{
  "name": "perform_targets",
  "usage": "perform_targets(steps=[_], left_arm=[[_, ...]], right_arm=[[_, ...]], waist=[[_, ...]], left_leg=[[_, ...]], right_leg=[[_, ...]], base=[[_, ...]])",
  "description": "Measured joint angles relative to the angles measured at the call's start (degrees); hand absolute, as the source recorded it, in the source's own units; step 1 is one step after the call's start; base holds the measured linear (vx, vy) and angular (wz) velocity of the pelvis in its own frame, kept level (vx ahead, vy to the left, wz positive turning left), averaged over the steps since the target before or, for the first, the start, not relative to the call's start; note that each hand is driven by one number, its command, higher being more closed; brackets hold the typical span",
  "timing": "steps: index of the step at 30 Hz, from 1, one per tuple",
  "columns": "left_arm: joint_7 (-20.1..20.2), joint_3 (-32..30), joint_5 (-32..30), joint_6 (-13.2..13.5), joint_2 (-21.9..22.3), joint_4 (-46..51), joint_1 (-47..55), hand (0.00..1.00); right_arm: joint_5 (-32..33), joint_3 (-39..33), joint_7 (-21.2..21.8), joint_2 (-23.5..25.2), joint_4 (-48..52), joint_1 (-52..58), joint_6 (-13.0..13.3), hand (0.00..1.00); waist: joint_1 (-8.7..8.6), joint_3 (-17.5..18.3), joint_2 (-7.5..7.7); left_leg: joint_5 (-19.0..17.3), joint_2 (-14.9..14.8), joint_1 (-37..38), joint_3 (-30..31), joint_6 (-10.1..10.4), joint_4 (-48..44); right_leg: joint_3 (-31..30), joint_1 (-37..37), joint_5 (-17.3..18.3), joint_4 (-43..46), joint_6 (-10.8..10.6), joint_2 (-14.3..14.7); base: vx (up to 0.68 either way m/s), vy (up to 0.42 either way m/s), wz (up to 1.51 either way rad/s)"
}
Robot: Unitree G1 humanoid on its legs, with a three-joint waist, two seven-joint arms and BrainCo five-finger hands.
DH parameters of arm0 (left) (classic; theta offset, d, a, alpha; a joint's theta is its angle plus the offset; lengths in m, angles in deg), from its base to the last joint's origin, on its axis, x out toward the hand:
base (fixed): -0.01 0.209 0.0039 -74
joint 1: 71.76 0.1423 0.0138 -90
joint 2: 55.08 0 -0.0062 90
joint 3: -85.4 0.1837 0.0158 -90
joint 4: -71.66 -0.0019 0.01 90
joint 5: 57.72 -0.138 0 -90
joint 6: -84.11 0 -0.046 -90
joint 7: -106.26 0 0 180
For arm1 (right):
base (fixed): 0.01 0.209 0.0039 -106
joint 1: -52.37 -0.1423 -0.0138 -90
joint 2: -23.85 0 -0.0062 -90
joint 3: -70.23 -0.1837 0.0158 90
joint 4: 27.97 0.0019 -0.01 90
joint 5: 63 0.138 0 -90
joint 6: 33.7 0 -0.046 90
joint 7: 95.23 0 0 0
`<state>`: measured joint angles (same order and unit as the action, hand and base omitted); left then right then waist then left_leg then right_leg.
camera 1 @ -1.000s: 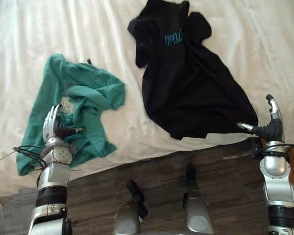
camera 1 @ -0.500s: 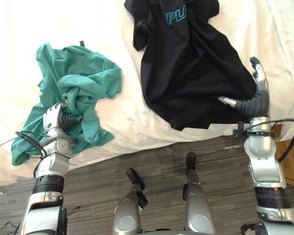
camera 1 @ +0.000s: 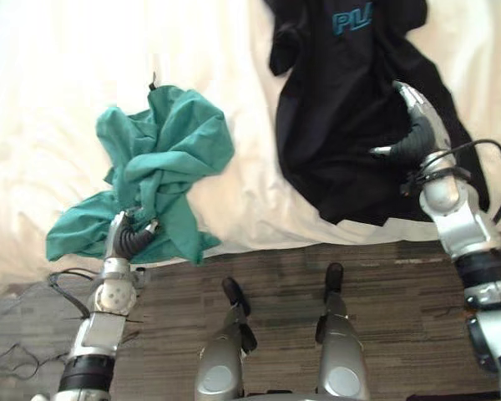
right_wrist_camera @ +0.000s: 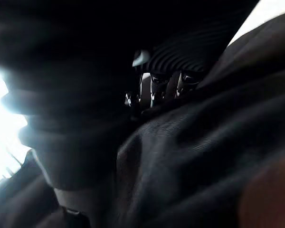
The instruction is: Tidy the bed and pick cloth on bed and put in laundry
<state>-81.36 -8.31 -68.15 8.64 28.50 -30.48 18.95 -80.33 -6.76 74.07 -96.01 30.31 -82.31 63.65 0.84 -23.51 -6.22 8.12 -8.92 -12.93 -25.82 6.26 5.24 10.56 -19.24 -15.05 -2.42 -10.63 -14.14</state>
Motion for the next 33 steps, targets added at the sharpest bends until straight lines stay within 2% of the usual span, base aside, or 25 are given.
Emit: perform_targets(steps=[1,5,7,8,10,13,14,18,19,20,22,24,27,28,30,32,33], left_arm=[[1.26,1.91,1.52,-0.11,0.37,-0.27,1.48,1.0],[5.22,7.95,6.38,-1.49,2.26,-3.95,4.36,1.0],[6.6,9.53,7.71,-1.9,3.6,-4.07,5.04,1.0],[7.24,10.37,8.51,-1.9,4.5,-4.0,5.04,1.0],[7.6,10.4,8.78,-1.95,5.82,-3.96,5.06,1.0],[7.73,10.53,8.77,-2.24,8.07,-3.9,5.06,1.0],[7.71,10.55,8.71,-2.67,8.97,-3.97,5.18,1.0],[7.78,10.97,7.83,-4.23,11.07,-5.67,5.35,1.0],[7.71,10.8,7.32,-4.87,11.07,-6.72,5.08,1.0],[7.71,10.77,7.09,-5.09,11.04,-6.87,4.92,1.0],[7.68,10.6,6.06,-5.46,11.08,-7.27,4.66,1.0],[7.67,10.45,5.42,-6.05,11.45,-7.74,4.71,1.0],[7.46,10.14,5.13,-6.9,12.68,-7.71,5.25,1.0],[6.8,9.77,5.81,-7.06,13.42,-7.52,6.37,1.0],[6.12,7.52,8.65,-7.22,14.8,-7.63,8.99,1.0],[5.84,4.93,12.6,-7.55,15.57,-7.74,11.9,1.0],[5.34,3.94,15.8,-7.77,15.78,-7.76,13.1,1.0]], right_arm=[[-0.01,1.57,0.25,-0.92,-3.63,-2.52,0.33,1.0],[-2.1,6.76,0.76,-4.17,-11.65,-7.99,1.47,1.0],[-5.36,7.3,0.94,-5.21,-13.68,-10.16,1.29,1.0],[-6.8,7.18,0.98,-6.24,-14.4,-10.51,1.03,1.0],[-7.62,6.39,0.98,-6.4,-14.45,-10.23,0.85,1.0],[-7.53,-0.53,0.95,-4.11,-13.06,-5.09,0.47,1.0],[-7.34,-3.97,0.92,-1.69,-11.14,-1.6,-0.1,1.0],[-3.12,-9.85,0.9,8.91,-9.42,6.46,-1.01,1.0],[-0.9,-11.16,0.92,14.06,-8.76,10.36,-1.35,1.0],[-0.13,-11.66,0.95,15.9,-8.05,12.11,-1.39,1.0],[4.06,-14.0,0.99,23.73,-6.87,18.82,-1.36,1.0],[8.65,-15.5,1.43,28.32,-5.34,23.83,-1.38,1.0],[14.21,-17.81,2.26,31.69,-2.19,30.88,-1.2,1.0],[18.01,-19.99,2.79,33.93,0.2,35.68,-0.96,1.0],[23.0,-21.47,3.51,36.54,2.35,41.76,-0.07,1.0],[26.54,-21.66,3.5,38.18,3.17,45.39,0.79,1.0],[28.86,-21.75,3.49,38.36,3.79,48.09,1.38,1.0]], waist=[[0.0,-0.36,-0.7],[0.19,-0.72,-0.83],[0.9,-0.74,-0.86],[1.88,-0.75,-0.87],[3.11,-0.74,-0.86],[3.12,-0.55,-0.47],[3.09,-0.15,0.19],[2.4,4.02,2.11],[1.41,6.29,3.35],[1.09,6.96,3.9],[0.02,9.64,6.39],[-0.11,10.93,7.59],[-0.53,11.79,7.49],[-1.84,12.68,7.48],[-2.43,13.49,7.55],[-1.89,14.85,7.65],[-1.87,15.44,7.09]], left_leg=[[0.05,0.03,-0.44,0.56,-0.07,0.0],[0.53,0.21,-2.2,2.21,-0.66,-0.21],[0.72,0.21,-2.95,2.43,-0.72,-0.26],[0.72,0.21,-3.16,2.66,-0.71,-0.26],[0.84,0.2,-3.27,2.92,-0.54,-0.14],[1.5,0.39,-2.88,4.76,-0.09,0.08],[1.86,0.27,-2.32,5.27,0.08,0.19],[2.01,-0.57,-0.58,6.08,0.3,0.19],[1.66,-0.64,0.5,6.36,0.71,0.19],[1.49,-0.66,0.97,6.55,0.91,0.19],[0.84,-0.87,2.96,6.82,1.5,0.19],[0.32,-0.89,5.1,7.12,1.7,0.19],[0.19,-1.07,6.76,10.53,1.74,0.19],[0.13,-1.01,6.52,14.38,1.61,0.17],[0.34,-1.04,6.85,18.88,1.48,0.19],[0.4,-0.93,7.38,20.71,1.58,0.19],[0.59,-0.94,7.46,23.3,1.79,0.19]], right_leg=[[0.38,-0.02,-0.65,-0.19,0.15,-0.05],[1.29,-0.41,-0.73,-0.34,0.1,-0.35],[1.91,-0.87,-0.72,-0.35,0.1,-0.37],[2.0,-0.9,-0.68,-0.71,0.08,-0.35],[2.13,-0.88,-0.5,-0.78,0.16,-0.3],[3.8,1.15,2.64,-0.75,0.45,-0.52],[4.48,2.28,4.63,-0.7,0.36,-0.41],[5.41,4.4,5.54,-0.69,1.08,0.47],[6.01,5.8,6.31,-0.69,1.02,0.51],[6.21,6.37,6.6,-0.69,1.03,0.52],[6.78,8.61,7.41,-0.69,1.37,0.73],[7.31,10.87,8.35,-0.51,1.37,0.75],[6.96,12.52,12.97,4.67,1.81,0.6],[0.1,12.98,19.27,7.9,3.61,1.75],[-8.37,13.77,25.1,11.9,3.67,5.57],[-6.66,14.78,26.46,14.47,3.3,5.47],[-3.85,16.74,26.55,14.37,3.26,5.51]], base=[[0.03,0.02,0.21],[0.04,0.013,0.21],[0.01,0.002,0.11],[0.0,0.0,0.0],[0.0,-0.003,0.03],[0.02,-0.032,0.32],[0.03,-0.07,0.23],[0.07,-0.066,0.05],[0.08,-0.035,0.07],[0.13,-0.053,0.11],[0.1,-0.04,0.05],[0.11,-0.033,0.09],[0.07,-0.02,0.55],[0.06,-0.078,1.18],[0.03,-0.132,1.2],[0.09,-0.145,0.76],[0.1,-0.149,0.84]])
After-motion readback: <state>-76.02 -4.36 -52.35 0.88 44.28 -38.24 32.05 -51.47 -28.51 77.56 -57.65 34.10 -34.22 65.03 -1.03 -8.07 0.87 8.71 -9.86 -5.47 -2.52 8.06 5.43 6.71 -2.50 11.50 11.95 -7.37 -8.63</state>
